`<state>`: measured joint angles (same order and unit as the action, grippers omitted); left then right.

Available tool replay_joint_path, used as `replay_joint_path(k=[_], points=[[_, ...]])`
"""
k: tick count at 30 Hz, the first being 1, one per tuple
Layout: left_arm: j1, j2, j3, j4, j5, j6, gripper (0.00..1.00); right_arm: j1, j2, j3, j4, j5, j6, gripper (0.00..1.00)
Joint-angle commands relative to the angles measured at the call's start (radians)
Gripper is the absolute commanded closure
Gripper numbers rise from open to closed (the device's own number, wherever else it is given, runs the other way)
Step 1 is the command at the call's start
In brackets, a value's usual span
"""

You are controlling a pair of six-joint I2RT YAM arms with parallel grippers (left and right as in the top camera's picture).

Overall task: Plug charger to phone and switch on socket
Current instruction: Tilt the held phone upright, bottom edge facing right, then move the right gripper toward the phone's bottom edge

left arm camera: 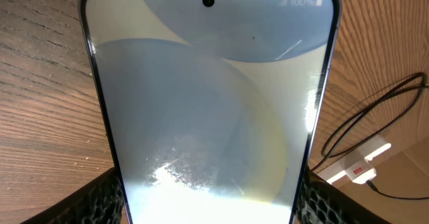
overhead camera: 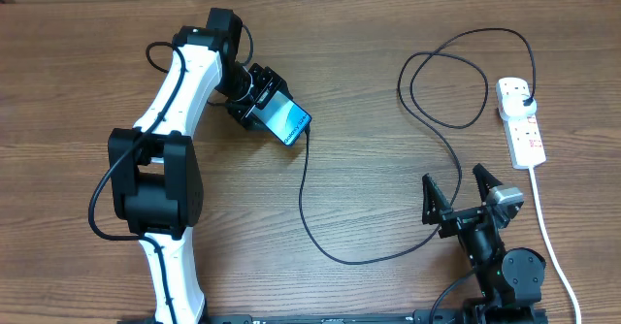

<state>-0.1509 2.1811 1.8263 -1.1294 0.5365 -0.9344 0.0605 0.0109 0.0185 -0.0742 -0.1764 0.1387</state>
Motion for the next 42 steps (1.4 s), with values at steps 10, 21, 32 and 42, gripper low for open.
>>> replay_joint_path(k=[10, 21, 32, 42], points=[[-0.007, 0.002, 0.035, -0.001, 0.004, 0.038, 0.63, 0.006, 0.042, 0.011, 0.013, -0.191, 0.194, 0.0], [-0.007, 0.002, 0.035, 0.0, 0.014, 0.037, 0.63, 0.006, 0.365, 0.185, 0.014, -0.409, 0.232, 0.0], [-0.007, 0.002, 0.035, 0.001, 0.04, 0.037, 0.64, 0.006, 1.011, 0.523, 0.014, -0.768, 0.232, 0.0], [-0.007, 0.002, 0.035, 0.0, 0.047, 0.012, 0.64, 0.131, 1.334, 0.684, 0.073, -0.843, 0.232, 0.0]])
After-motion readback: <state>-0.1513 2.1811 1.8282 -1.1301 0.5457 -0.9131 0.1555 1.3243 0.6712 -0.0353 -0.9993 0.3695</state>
